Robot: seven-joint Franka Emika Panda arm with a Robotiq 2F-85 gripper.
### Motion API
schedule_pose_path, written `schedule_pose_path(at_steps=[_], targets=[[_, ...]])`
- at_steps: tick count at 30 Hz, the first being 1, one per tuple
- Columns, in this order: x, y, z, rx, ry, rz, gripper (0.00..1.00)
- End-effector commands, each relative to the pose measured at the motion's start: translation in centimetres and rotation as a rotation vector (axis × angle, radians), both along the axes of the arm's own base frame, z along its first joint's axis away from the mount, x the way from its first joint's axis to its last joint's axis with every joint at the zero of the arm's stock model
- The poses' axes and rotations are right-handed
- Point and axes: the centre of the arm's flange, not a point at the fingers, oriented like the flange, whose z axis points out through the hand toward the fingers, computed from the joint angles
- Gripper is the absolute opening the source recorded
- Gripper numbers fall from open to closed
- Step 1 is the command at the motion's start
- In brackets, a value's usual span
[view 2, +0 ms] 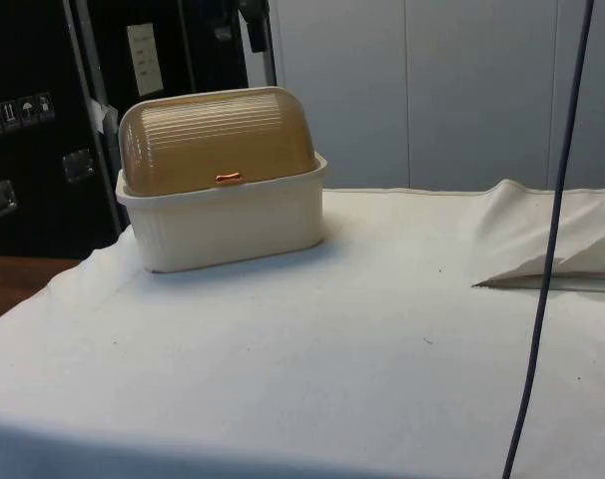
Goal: Open the lid, then close it.
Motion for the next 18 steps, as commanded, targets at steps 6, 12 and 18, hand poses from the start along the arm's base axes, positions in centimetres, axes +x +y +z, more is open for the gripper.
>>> schedule_pose_path(at_steps=[6, 12, 18], targets=[[-0.05, -0.01, 0.02, -0.001, -0.004, -0.001, 0.74], [-0.02, 0.00, -0.05, 0.000, 0.001, 0.000, 0.35], [-0.11, 0.10, 0.01, -0.001, -0.005, -0.001, 0.00]])
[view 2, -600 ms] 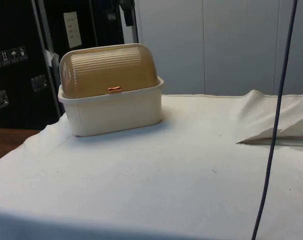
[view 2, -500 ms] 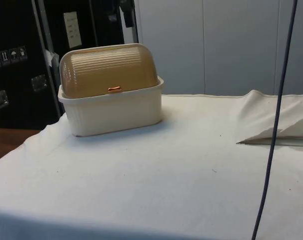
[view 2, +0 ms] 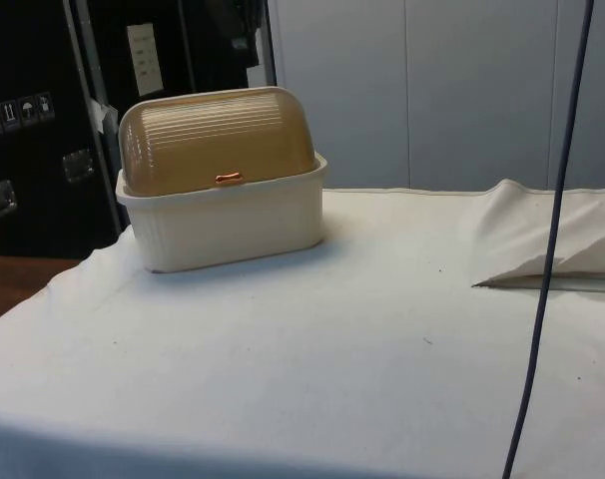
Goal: Open the lid, then close it.
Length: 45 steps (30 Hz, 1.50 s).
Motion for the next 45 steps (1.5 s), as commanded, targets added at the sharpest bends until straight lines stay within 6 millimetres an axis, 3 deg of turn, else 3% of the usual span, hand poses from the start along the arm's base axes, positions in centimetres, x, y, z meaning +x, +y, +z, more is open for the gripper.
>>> schedule_pose_path(at_steps=[1, 13, 27, 45], targets=[[-0.1, 0.3, 0.0, -0.001, -0.007, -0.002, 0.00], [0.5, 2.3, -0.4, -0.006, -0.024, -0.006, 0.00], [4.0, 6.5, -3.6, -0.043, -0.081, 0.001, 0.00], [4.7, 7.2, -7.2, -0.079, -0.119, 0.064, 0.00]])
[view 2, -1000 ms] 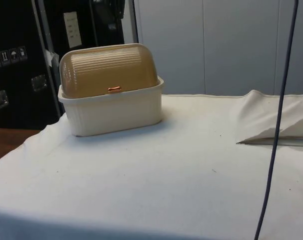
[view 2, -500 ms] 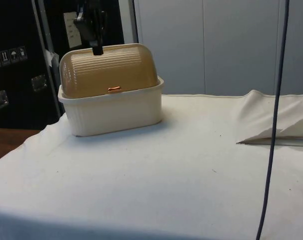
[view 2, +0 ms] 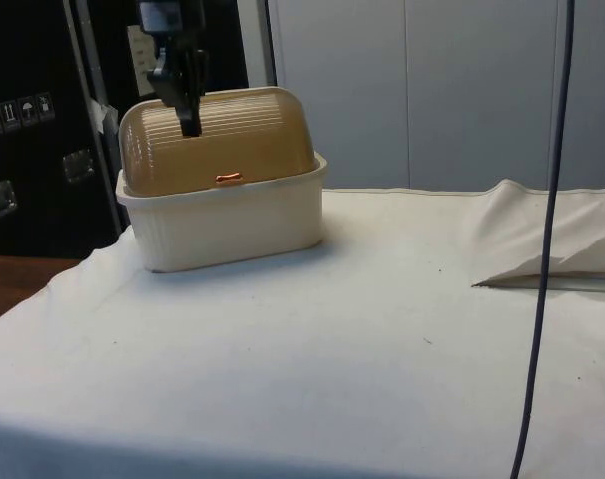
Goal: Open the lid, then close it.
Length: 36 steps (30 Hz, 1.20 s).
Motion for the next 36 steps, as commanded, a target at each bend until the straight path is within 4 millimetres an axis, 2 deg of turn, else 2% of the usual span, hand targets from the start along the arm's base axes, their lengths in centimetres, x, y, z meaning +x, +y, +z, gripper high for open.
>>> schedule_pose_path(at_steps=[1, 8, 18, 36], targets=[[0.1, 0.1, -0.3, -0.009, -0.012, 0.018, 0.00], [0.1, 0.0, -1.6, -0.044, -0.025, 0.075, 0.00], [0.1, -0.3, -2.3, -0.076, -0.007, 0.107, 0.00], [-1.1, -1.2, -3.5, -0.196, -0.031, 0.170, 0.00]])
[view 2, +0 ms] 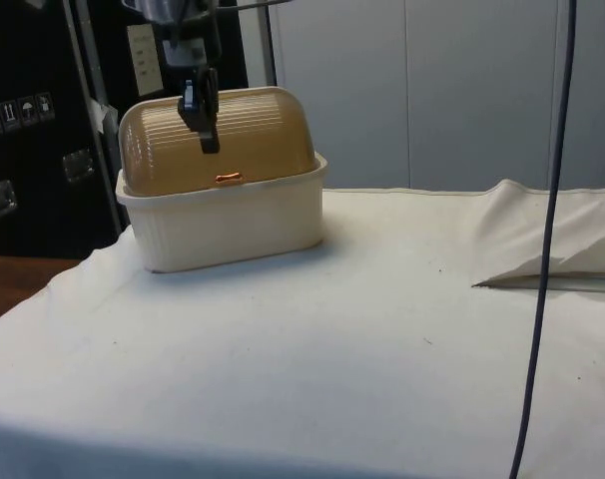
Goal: Open the lid, then close it.
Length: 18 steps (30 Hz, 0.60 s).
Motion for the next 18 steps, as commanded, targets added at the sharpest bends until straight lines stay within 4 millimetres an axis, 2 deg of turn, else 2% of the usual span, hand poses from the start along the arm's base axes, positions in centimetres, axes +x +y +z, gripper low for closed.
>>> schedule_pose_path(at_steps=[1, 18], targets=[[-0.13, -0.02, -0.03, -0.006, -0.004, 0.003, 0.00], [-0.77, -0.47, -0.22, -0.137, -0.062, 0.067, 0.00]])
